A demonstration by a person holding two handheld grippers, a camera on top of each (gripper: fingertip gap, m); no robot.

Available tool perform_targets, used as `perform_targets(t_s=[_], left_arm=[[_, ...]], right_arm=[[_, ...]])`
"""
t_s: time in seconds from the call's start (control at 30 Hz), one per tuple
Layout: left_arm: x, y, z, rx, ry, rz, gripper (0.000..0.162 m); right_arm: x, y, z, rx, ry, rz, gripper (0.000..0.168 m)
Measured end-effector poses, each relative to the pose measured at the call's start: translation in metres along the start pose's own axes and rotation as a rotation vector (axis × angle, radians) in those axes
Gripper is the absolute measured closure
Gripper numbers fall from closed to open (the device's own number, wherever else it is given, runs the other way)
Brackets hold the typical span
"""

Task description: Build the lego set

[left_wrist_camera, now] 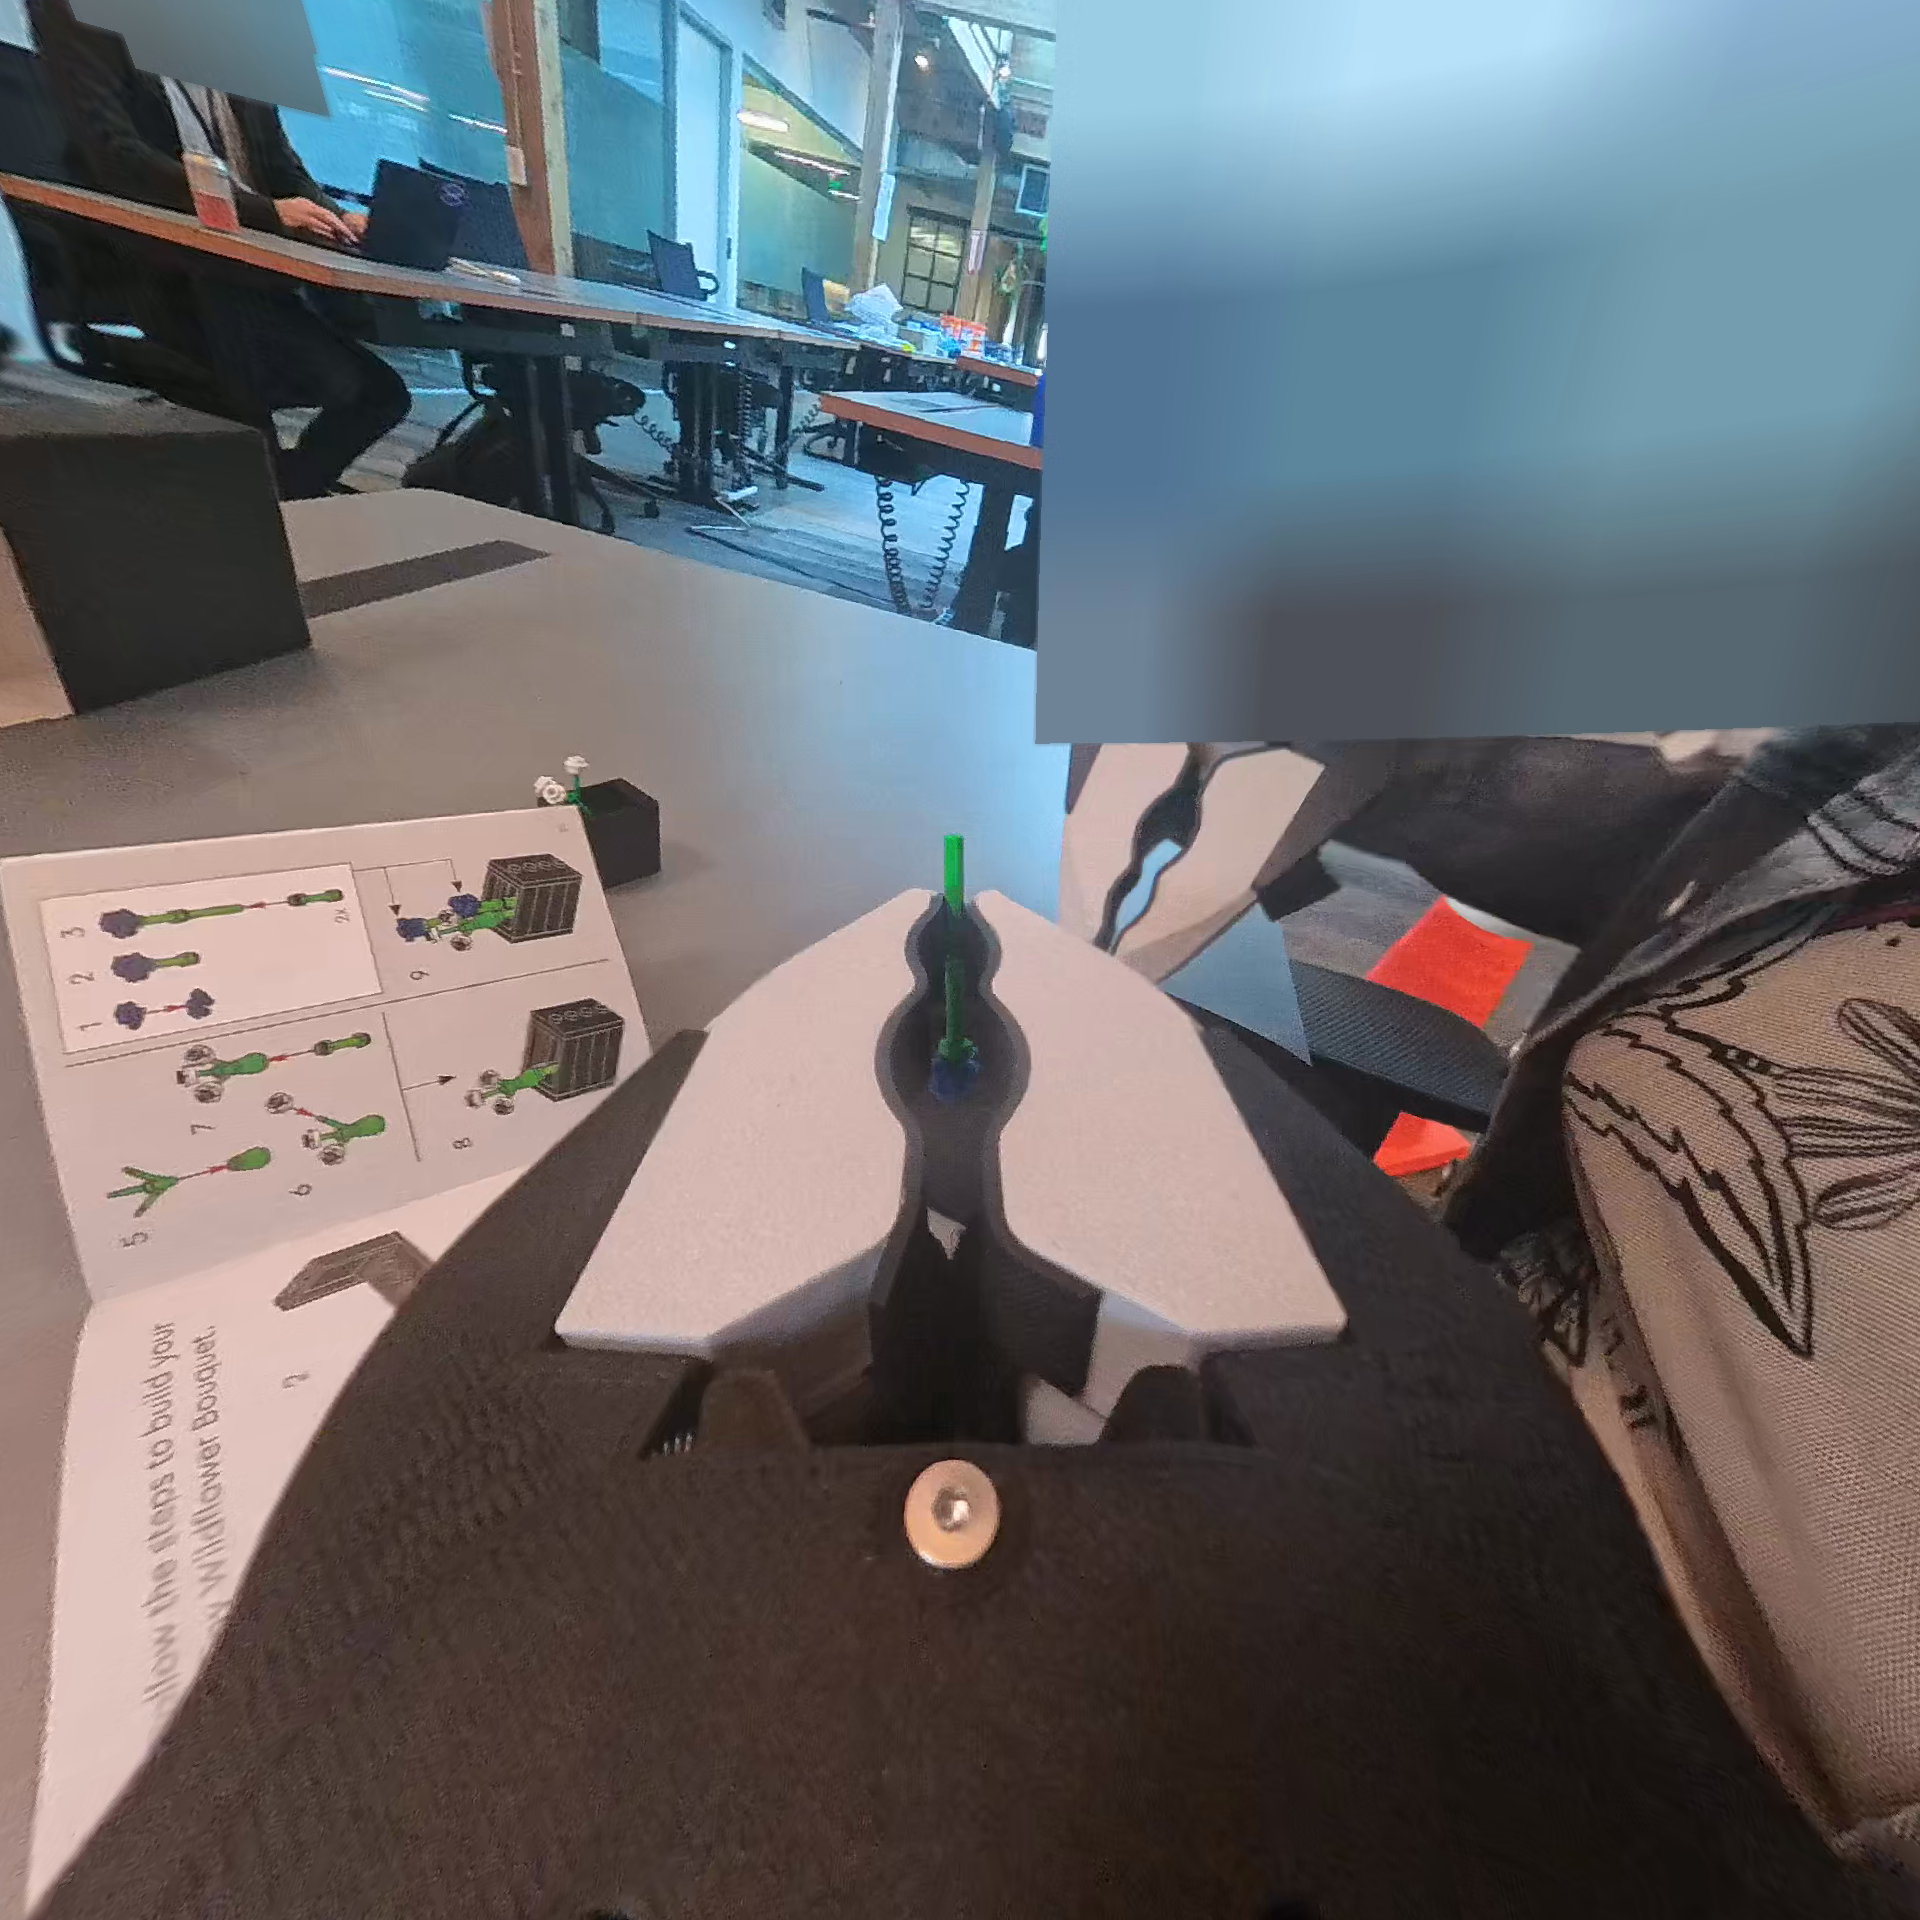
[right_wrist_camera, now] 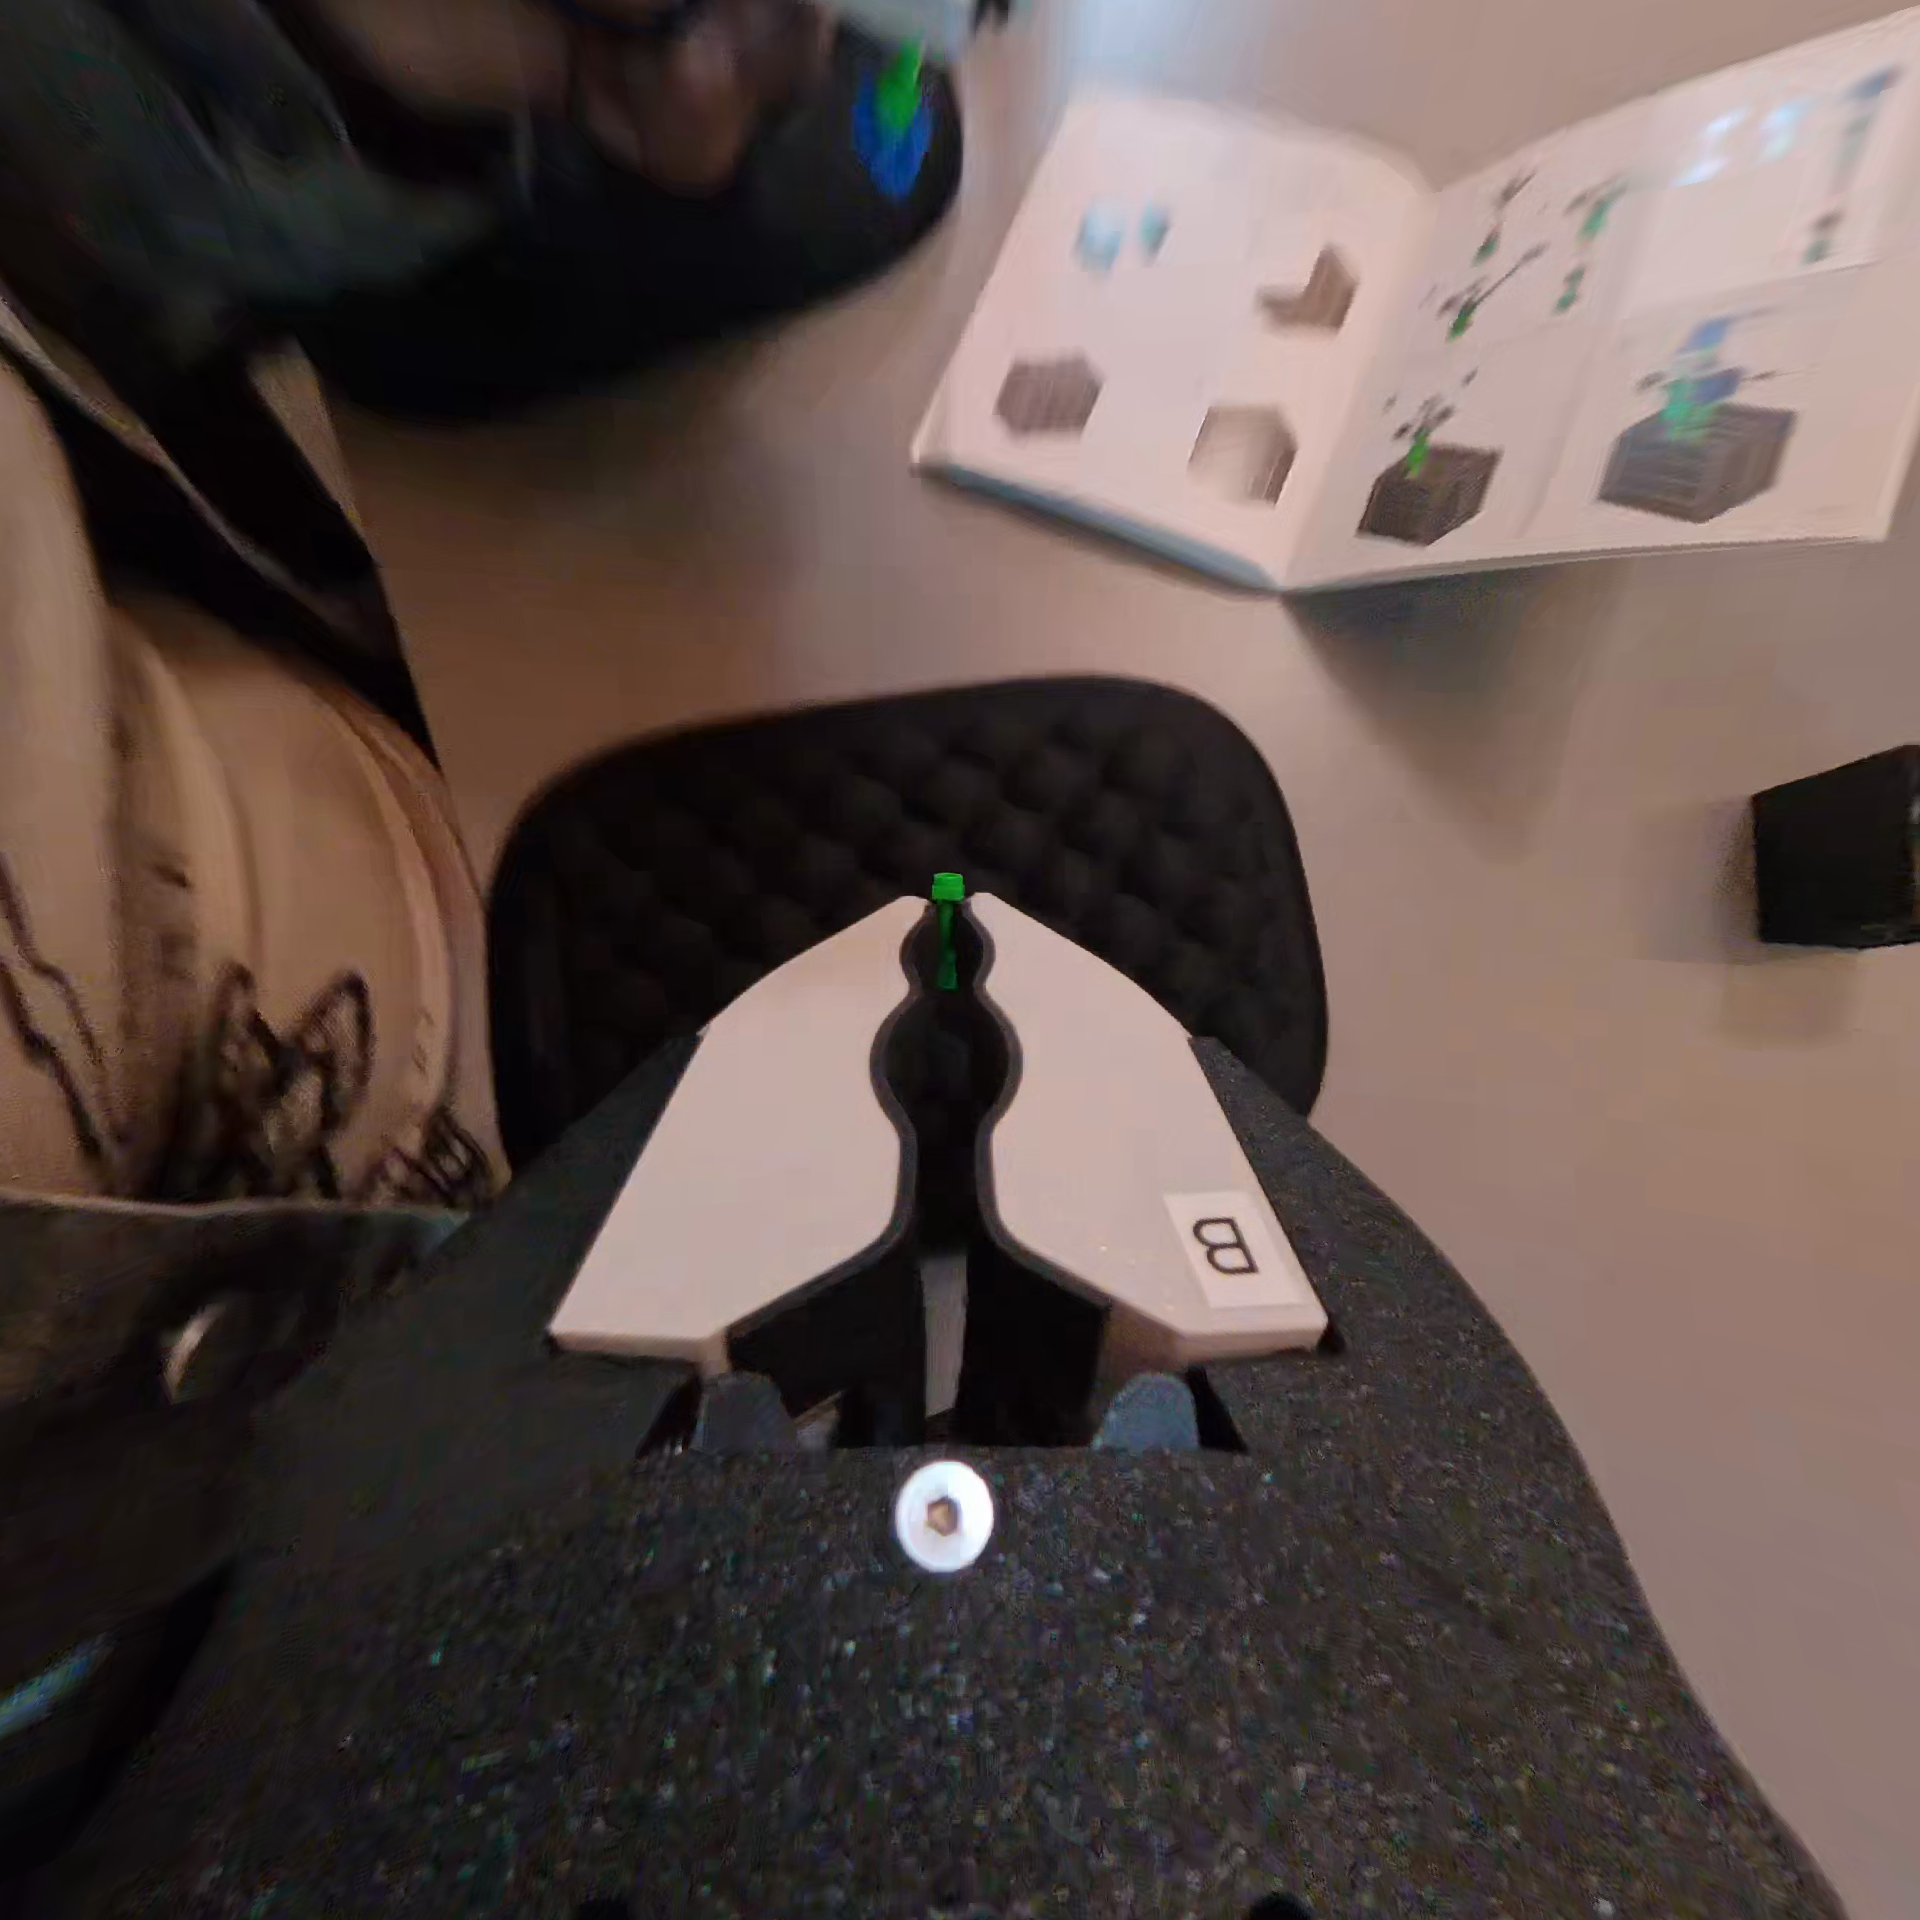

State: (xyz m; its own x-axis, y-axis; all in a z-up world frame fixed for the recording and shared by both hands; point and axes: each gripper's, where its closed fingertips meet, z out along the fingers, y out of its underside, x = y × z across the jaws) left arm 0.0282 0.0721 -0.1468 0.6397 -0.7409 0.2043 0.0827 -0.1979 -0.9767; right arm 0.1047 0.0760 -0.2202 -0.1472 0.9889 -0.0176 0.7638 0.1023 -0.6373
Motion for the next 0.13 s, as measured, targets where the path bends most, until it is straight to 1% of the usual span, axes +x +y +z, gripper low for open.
perform_targets(t_s=[0.03,0.13], left_arm=[[0.0011,0.0013,0.0008,0.001,0.01,-0.002,0.159],[0.0013,0.0032,0.0005,0.005,0.01,0.009,0.159]], right_arm=[[0.0007,0.0045,0.0026,-0.077,0.011,-0.055,0.165],[-0.0024,0.0106,0.0101,-0.194,-0.022,-0.134,0.165]])
